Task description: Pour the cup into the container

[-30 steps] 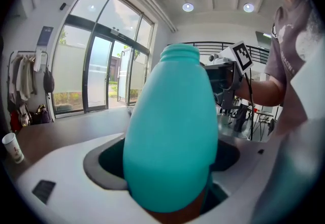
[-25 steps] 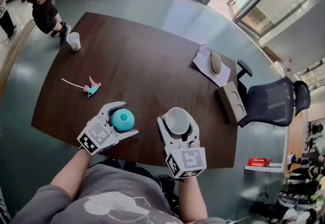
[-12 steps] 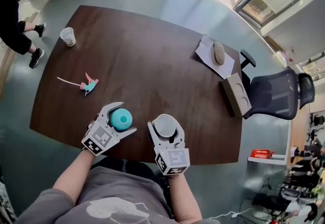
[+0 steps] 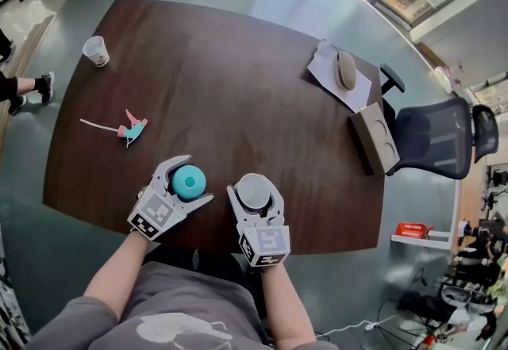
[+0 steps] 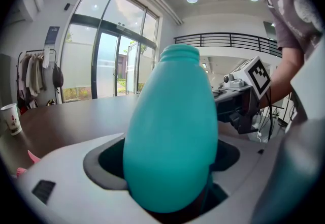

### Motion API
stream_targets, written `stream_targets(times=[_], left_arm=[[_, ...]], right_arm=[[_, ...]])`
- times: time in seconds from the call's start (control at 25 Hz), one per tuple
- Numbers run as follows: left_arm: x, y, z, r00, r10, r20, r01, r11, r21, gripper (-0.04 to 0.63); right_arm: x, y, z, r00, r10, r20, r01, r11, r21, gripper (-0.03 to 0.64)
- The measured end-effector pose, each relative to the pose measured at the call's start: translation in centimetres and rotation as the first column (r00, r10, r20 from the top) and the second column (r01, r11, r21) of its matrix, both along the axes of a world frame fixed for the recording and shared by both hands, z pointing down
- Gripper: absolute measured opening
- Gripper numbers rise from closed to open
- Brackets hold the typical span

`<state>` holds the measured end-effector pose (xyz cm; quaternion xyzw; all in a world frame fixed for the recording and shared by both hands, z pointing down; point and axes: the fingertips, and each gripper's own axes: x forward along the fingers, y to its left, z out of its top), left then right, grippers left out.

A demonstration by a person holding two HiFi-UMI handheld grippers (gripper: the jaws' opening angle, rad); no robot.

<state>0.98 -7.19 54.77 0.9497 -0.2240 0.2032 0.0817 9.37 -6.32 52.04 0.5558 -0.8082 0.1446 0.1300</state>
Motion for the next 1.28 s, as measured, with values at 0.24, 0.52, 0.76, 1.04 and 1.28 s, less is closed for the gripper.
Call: stream_targets(times=[0.24, 0.52, 0.76, 1.04, 1.28], left_arm=[[0.1, -0.2, 1.4, 1.000, -0.012, 0.014, 0.012, 1.000, -0.008, 0.431], [0.4, -0.5, 2.1, 1.000, -0.028, -0.009, 0.028, 0.999, -0.018, 0.431], [0.3, -0.9, 2.1, 0.999, -0.033, -0.028, 0.033, 0.999, -0.014, 0.431], [0.4, -0.8, 1.9, 0.999, -0.028, -0.047, 0.028, 1.000, -0.002, 0.431], [0.4, -0.8, 1.9, 0.999, -0.018, -0.047, 0.018, 1.000, 0.004, 0.431]], right_arm=[[-0.3, 0.0, 1.9, 1.000, -0.010, -0.002, 0.010, 1.000, -0.022, 0.295], [-0.4, -0.2, 3.3, 1.000, -0.020, 0.007, 0.020, 0.999, -0.041, 0.295], [-0.6, -0.3, 4.0, 1.000, -0.027, 0.008, 0.027, 0.999, -0.045, 0.295], [-0.7, -0.1, 4.2, 0.999, -0.041, -0.006, 0.041, 0.999, -0.035, 0.295], [-1.0, 0.1, 4.2, 0.998, -0.051, -0.040, 0.051, 0.999, -0.005, 0.295]])
